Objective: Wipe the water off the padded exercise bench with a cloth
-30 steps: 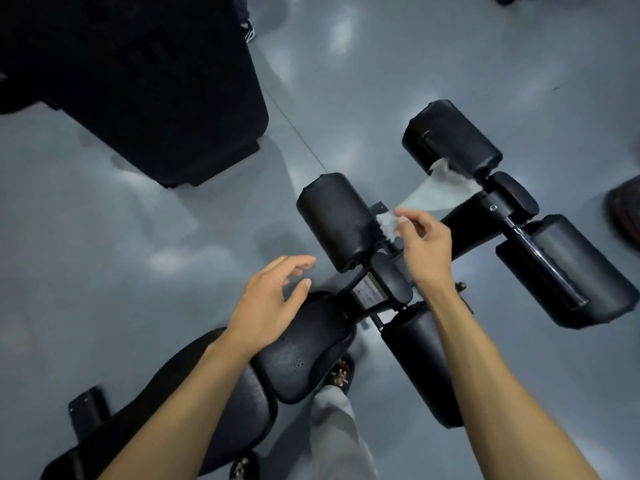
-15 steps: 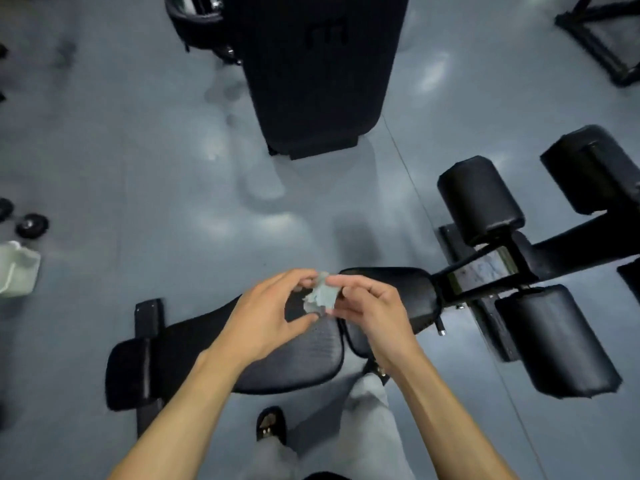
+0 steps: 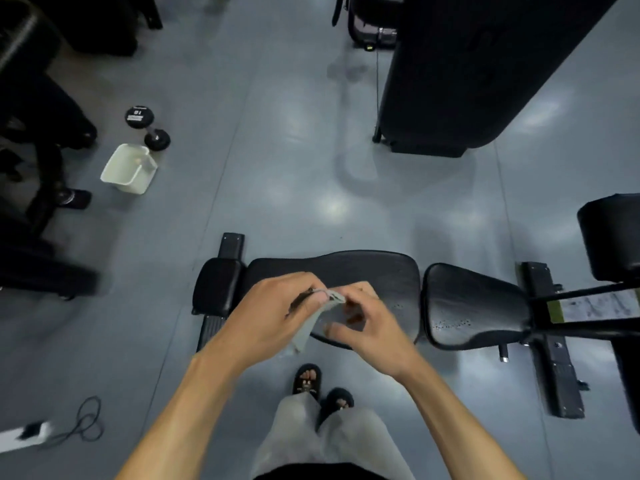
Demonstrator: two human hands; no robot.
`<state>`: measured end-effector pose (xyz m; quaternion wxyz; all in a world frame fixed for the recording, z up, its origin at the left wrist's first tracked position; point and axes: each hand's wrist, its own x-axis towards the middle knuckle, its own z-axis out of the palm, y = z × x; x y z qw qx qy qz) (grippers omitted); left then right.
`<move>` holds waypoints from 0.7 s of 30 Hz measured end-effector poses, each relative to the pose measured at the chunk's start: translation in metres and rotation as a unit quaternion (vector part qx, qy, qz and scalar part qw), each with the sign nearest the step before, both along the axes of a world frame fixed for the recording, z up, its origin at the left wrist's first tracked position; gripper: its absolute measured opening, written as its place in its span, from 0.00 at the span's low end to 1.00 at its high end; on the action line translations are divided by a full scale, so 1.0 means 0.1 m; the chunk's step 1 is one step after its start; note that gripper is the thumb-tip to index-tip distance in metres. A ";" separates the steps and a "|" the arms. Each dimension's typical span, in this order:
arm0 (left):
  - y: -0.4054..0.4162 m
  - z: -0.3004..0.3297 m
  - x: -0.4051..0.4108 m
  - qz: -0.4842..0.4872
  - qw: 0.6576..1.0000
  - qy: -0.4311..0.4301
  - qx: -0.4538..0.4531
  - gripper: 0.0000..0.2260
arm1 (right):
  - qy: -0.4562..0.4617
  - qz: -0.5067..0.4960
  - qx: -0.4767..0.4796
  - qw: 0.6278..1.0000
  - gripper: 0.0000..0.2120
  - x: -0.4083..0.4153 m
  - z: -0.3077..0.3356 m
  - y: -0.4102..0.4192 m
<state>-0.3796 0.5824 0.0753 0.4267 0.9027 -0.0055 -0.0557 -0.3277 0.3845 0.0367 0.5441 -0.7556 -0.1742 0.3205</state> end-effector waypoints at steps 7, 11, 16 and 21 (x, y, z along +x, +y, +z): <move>0.23 0.29 -0.62 0.172 0.985 -0.006 -0.026 0.12 | 0.087 0.146 0.074 0.983 0.09 -0.34 -0.11 0.22; 0.40 0.22 -1.02 0.296 0.953 0.011 -0.067 0.14 | 0.167 0.090 0.127 0.974 0.13 -0.66 -0.24 0.32; 0.69 0.07 -1.63 0.387 0.919 0.008 -0.074 0.19 | 0.338 -0.050 0.194 0.920 0.17 -1.19 -0.36 0.57; 1.05 -0.09 -2.26 0.456 0.887 0.004 -0.066 0.16 | 0.408 -0.169 0.220 0.870 0.13 -1.75 -0.45 1.08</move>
